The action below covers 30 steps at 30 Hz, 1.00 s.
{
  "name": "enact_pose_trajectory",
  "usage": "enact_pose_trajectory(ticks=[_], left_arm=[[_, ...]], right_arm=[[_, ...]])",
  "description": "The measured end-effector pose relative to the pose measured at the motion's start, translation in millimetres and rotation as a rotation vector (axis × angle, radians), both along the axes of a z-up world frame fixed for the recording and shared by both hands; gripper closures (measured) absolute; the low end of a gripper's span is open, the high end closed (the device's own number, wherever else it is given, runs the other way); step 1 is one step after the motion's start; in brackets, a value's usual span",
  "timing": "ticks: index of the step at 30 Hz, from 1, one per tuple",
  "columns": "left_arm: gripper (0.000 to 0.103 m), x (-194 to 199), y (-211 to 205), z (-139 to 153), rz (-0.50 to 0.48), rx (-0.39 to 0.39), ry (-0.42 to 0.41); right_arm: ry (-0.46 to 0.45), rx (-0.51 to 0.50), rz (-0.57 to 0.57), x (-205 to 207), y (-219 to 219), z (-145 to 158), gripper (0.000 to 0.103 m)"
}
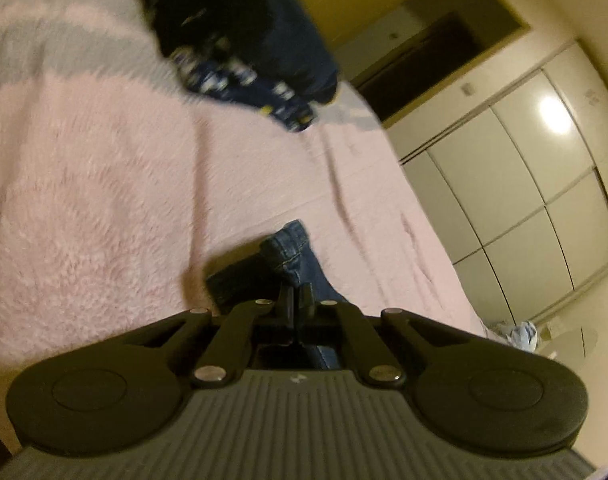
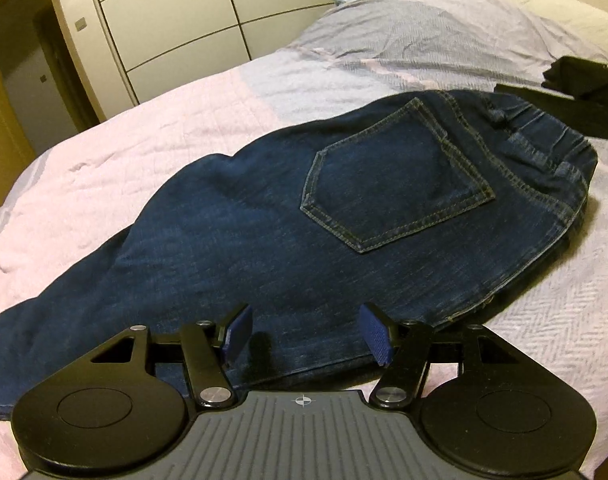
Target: Fold clothes
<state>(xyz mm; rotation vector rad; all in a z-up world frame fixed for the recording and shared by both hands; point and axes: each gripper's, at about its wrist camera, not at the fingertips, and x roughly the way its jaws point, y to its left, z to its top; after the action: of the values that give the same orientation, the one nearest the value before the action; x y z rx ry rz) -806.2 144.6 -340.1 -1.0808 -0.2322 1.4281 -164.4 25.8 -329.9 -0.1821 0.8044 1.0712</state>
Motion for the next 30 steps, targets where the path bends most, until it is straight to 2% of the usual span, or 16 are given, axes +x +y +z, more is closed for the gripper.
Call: enact_pose_trajectory(ticks=[2, 4, 6, 10, 11, 13, 14, 19, 22, 24, 25, 30], left_arm=[[0.103, 0, 4, -11, 0.001, -0.047, 0.024], [0.102, -3, 10, -32, 0.006, -0.121, -0.01], [0.102, -6, 9, -39, 0.02, -0.129, -0.055], [0.1, -5, -1, -32, 0.021, -0.112, -0.102], [0.097, -3, -3, -30, 0.018, -0.106, -0.117], [0.075, -1, -9, -25, 0.012, -0.094, -0.147], [0.072, 0, -12, -23, 0.008, -0.088, -0.161], [0.072, 12, -9, -34, 0.014, -0.132, -0.196], [0.073, 17, -6, -36, 0.02, -0.128, -0.176], [0.079, 19, -5, -37, 0.023, -0.126, -0.163], [0.1, 21, -3, -35, 0.022, -0.123, -0.14], [0.099, 42, -10, -19, -0.008, -0.021, 0.096]], right_arm=[[-0.005, -0.006, -0.011, 2, -1, 0, 0.04], [0.005, -0.015, -0.024, 5, -2, -3, 0.04], [0.005, -0.016, -0.027, 6, -3, -3, 0.04], [-0.001, -0.016, -0.033, 9, -8, -2, 0.04], [-0.001, -0.015, -0.042, 11, -9, -2, 0.04], [0.008, -0.011, -0.049, 12, -11, -1, 0.04], [0.013, -0.008, -0.052, 12, -11, -1, 0.04], [0.025, -0.002, -0.058, 13, -14, 0, 0.04], [0.024, -0.003, -0.058, 14, -16, 0, 0.04], [0.024, -0.003, -0.06, 15, -18, 1, 0.04], [0.026, -0.002, -0.062, 15, -18, 1, 0.04], [-0.009, 0.024, -0.043, 11, -19, 7, 0.04]])
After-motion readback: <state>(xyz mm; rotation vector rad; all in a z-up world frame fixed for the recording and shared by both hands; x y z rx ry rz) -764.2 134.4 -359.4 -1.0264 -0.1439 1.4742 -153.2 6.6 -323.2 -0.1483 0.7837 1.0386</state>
